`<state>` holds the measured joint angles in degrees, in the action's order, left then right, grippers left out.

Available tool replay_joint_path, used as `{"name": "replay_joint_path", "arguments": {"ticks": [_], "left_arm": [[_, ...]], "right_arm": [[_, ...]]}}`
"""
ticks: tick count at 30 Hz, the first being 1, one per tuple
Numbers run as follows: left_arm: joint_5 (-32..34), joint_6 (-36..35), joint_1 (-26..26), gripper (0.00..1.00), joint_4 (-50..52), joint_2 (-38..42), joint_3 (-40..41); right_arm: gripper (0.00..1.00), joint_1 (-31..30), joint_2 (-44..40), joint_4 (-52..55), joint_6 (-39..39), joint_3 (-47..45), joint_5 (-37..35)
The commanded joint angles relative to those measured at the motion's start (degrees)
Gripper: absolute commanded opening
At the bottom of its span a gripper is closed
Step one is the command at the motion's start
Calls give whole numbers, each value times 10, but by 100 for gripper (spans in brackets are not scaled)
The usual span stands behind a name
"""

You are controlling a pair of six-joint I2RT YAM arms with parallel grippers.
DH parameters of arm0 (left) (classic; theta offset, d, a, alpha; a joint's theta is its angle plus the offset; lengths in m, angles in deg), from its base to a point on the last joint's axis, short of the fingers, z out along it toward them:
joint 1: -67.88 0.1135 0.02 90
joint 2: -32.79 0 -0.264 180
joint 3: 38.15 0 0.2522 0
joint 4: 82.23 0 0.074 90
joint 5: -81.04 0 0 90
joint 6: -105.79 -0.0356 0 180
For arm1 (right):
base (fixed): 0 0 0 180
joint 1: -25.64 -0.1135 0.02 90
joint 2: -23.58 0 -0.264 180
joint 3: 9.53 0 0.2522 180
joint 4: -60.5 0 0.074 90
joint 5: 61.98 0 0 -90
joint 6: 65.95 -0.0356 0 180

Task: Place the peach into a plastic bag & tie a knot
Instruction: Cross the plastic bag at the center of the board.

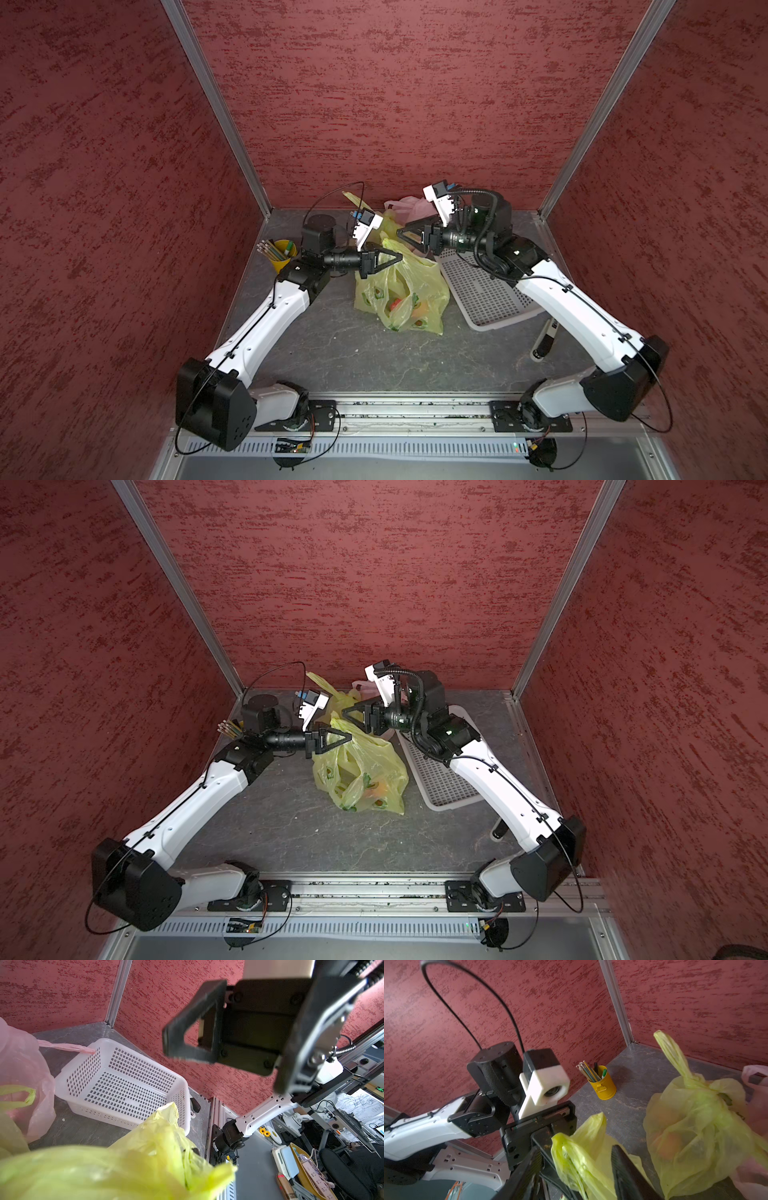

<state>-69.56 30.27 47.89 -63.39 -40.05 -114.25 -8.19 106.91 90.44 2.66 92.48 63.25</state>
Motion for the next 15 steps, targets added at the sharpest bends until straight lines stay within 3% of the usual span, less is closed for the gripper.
{"name": "replay_joint_path", "arguments": {"ticks": [1,5,11,15], "left_arm": [[-29,-14,0,0,-6,10,-5],[-33,-27,-5,0,15,7,-16],[-31,-43,-9,0,34,2,-27],[-30,-46,-11,0,43,-3,-33]], "right_arm": [[57,-1,34,20,-37,35,11],[63,-1,59,17,-49,41,43],[64,-1,84,18,-59,43,71],[59,-1,92,-9,-75,34,120]]}}
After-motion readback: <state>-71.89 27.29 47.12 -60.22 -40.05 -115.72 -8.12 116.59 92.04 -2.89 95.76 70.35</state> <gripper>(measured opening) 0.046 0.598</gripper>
